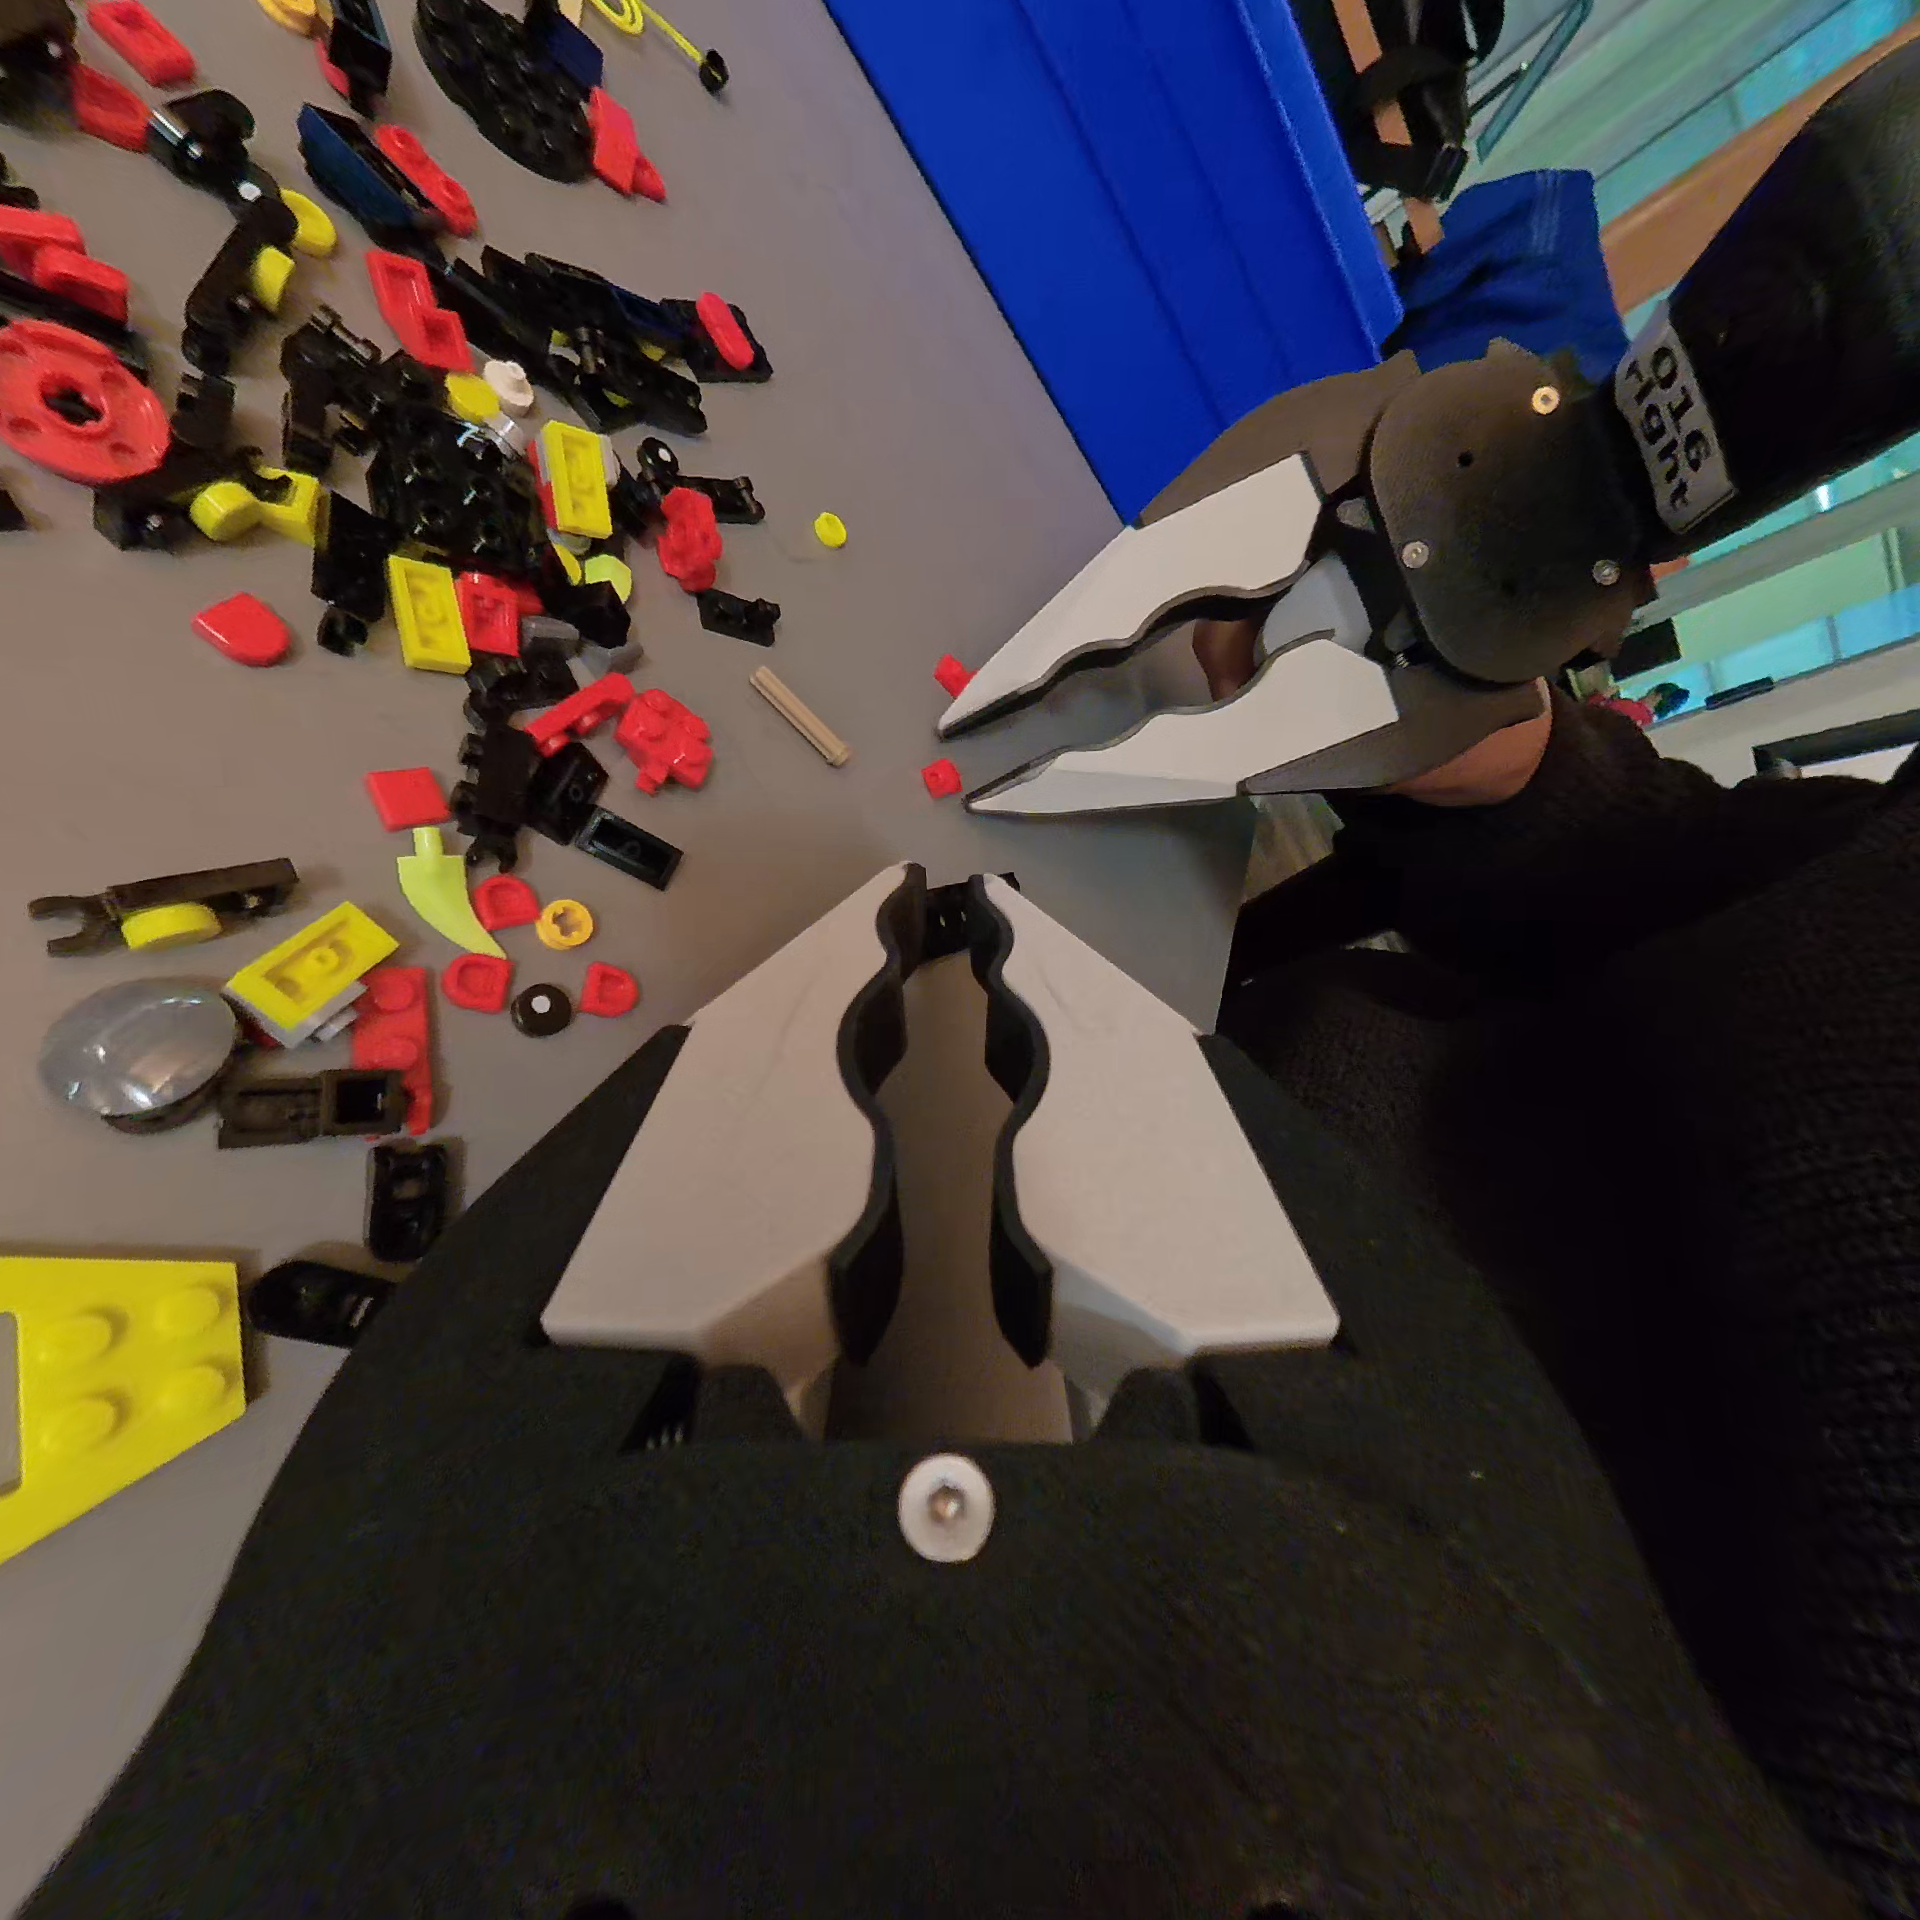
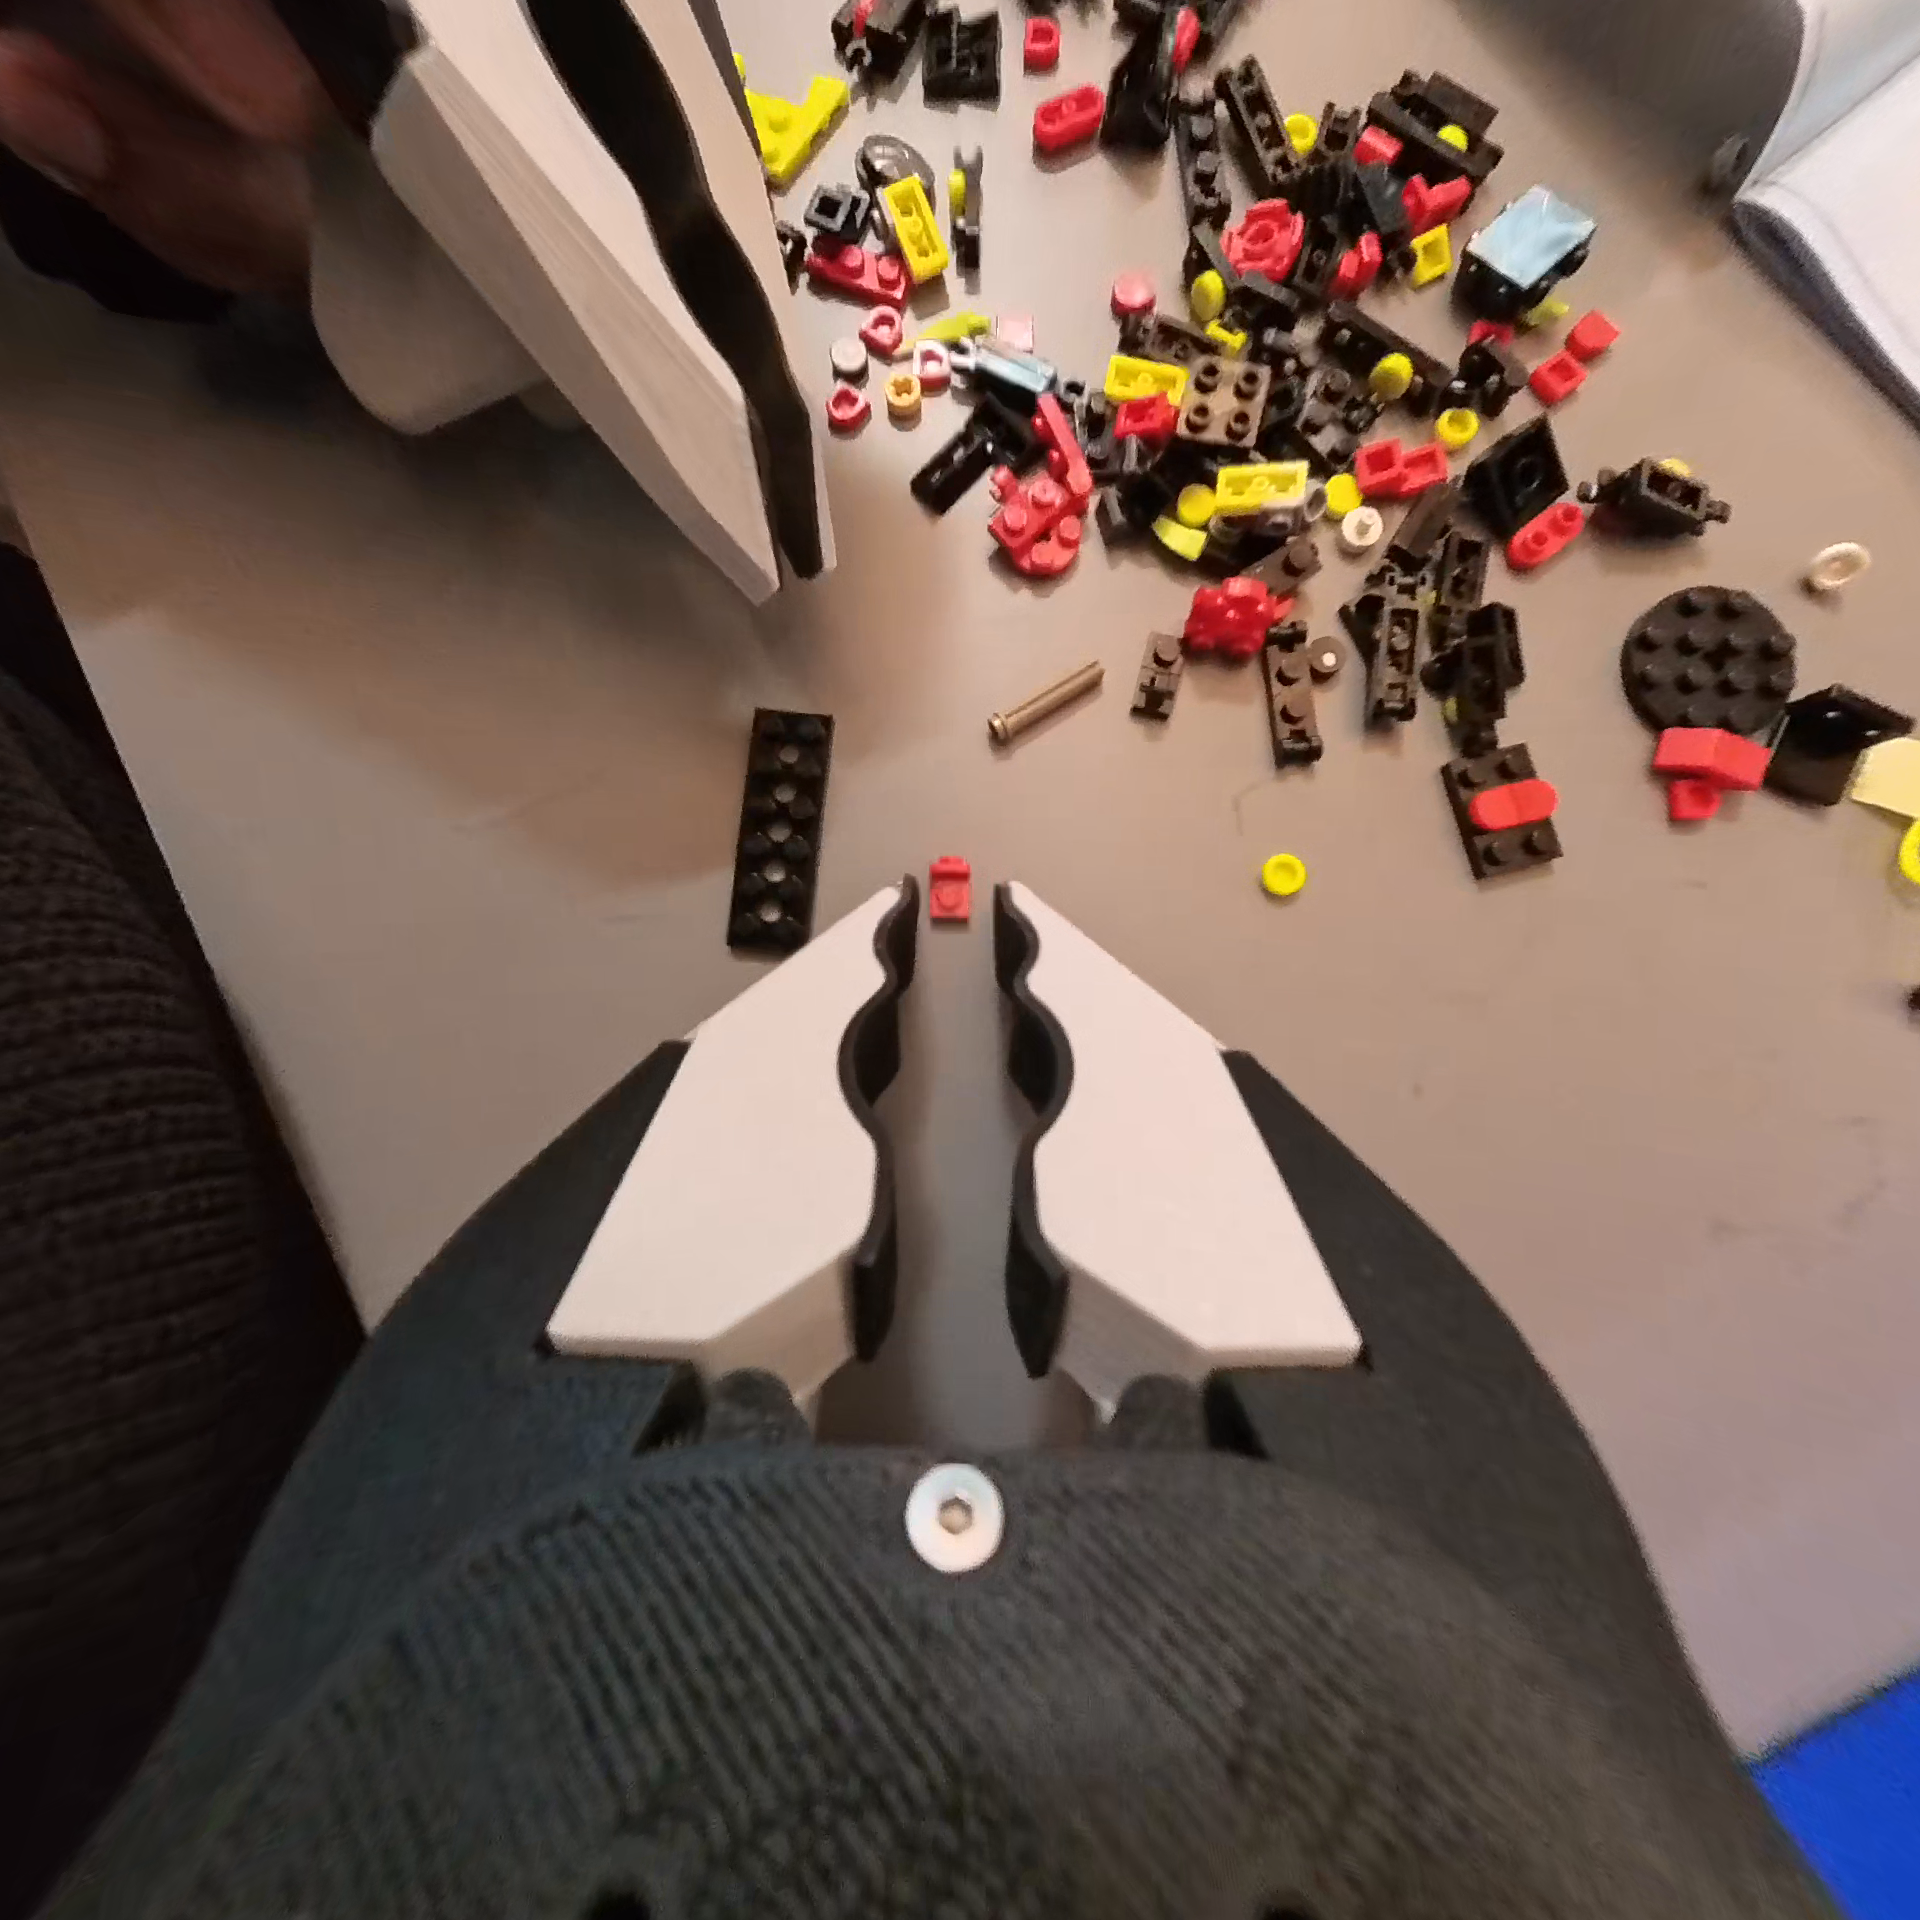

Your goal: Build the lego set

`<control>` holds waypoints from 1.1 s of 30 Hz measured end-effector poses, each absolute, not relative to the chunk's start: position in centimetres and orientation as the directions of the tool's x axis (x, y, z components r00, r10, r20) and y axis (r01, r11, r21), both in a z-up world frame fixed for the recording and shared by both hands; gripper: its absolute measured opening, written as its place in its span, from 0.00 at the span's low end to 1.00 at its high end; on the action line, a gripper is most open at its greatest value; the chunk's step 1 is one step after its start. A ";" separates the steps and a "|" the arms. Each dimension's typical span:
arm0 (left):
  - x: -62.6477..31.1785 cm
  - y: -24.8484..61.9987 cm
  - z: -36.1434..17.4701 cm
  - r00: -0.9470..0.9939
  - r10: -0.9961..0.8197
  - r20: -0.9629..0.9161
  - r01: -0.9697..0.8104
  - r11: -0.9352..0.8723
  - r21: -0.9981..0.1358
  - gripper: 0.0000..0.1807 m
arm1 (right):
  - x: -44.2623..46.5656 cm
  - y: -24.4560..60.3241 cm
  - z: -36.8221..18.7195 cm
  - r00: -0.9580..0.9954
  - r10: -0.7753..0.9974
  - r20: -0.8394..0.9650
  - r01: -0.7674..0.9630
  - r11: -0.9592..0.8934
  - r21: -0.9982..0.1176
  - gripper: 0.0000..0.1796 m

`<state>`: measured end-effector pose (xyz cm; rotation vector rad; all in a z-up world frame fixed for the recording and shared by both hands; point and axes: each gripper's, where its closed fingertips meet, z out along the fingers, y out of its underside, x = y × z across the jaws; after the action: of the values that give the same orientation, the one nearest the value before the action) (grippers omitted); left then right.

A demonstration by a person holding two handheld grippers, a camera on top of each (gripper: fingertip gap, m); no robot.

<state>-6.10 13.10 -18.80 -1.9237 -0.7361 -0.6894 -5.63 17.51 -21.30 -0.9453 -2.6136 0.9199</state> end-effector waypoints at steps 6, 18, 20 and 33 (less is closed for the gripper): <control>-5.9 13.0 -18.6 0.656 0.199 0.728 0.736 -0.384 -0.558 0.03 | -5.9 17.1 -21.5 -0.770 0.638 0.031 0.498 0.630 -0.596 0.04; -5.6 12.4 -18.8 0.678 0.216 0.702 0.715 -0.416 -0.562 0.03 | -6.1 15.5 -20.0 -0.759 0.646 -0.080 0.523 0.532 -0.666 0.03; -5.8 11.8 -19.1 0.688 0.243 0.684 0.709 -0.426 -0.562 0.03 | -6.1 14.6 -19.7 -0.741 0.656 -0.143 0.550 0.471 -0.690 0.03; -5.1 5.8 -20.0 0.675 0.321 0.664 0.716 -0.504 -0.484 0.07 | -6.2 13.1 -19.9 -0.589 0.716 -0.376 0.681 0.188 -0.708 0.03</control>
<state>-5.08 5.80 -19.96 -2.1093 -0.7954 -0.6476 -6.24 13.09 -19.85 -1.4061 -2.3904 1.3910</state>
